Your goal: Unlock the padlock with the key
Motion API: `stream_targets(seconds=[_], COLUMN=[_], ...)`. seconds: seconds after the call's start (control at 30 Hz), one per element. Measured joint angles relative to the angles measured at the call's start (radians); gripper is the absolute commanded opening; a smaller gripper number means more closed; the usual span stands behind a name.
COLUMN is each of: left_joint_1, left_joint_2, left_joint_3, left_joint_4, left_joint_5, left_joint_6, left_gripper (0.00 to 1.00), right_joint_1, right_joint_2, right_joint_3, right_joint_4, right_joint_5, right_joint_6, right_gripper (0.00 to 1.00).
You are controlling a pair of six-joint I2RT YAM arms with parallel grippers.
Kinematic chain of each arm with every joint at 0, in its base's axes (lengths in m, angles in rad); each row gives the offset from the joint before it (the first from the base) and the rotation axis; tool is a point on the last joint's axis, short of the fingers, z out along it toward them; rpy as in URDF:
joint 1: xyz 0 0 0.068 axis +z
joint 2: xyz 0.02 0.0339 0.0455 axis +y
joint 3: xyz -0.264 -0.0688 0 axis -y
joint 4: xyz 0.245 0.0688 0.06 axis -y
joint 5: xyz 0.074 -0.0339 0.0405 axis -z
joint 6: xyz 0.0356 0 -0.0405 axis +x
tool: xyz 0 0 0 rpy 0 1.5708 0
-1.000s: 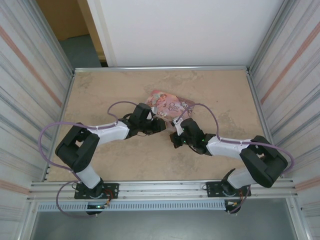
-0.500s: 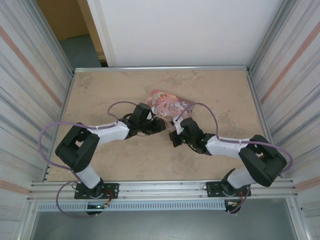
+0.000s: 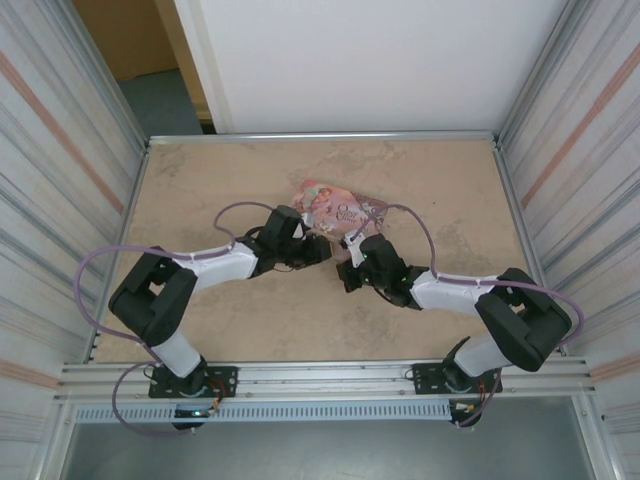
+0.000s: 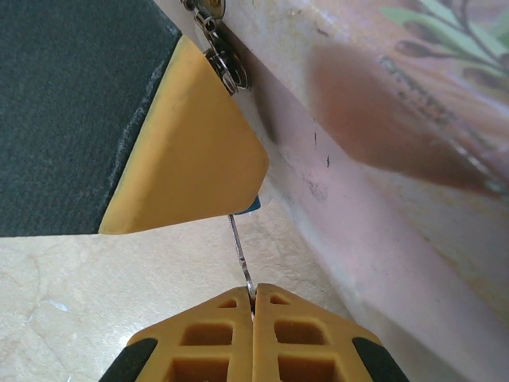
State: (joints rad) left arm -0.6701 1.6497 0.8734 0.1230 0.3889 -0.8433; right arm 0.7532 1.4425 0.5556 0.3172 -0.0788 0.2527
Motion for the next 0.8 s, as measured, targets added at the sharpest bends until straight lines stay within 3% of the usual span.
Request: stream_targets(seconds=[0.8], left_joint_1=[0.0], left_joint_2=[-0.003], left_joint_3=[0.0], left_joint_4=[0.003], left_joint_5=[-0.009], left_joint_6=[-0.008], left_gripper=[0.06], right_joint_1=[-0.002], right_joint_2=[0.012], right_joint_3=[0.0], right_joint_4=[0.043], right_joint_5=[0.02], right_joint_6=[0.035], right_gripper=[0.0])
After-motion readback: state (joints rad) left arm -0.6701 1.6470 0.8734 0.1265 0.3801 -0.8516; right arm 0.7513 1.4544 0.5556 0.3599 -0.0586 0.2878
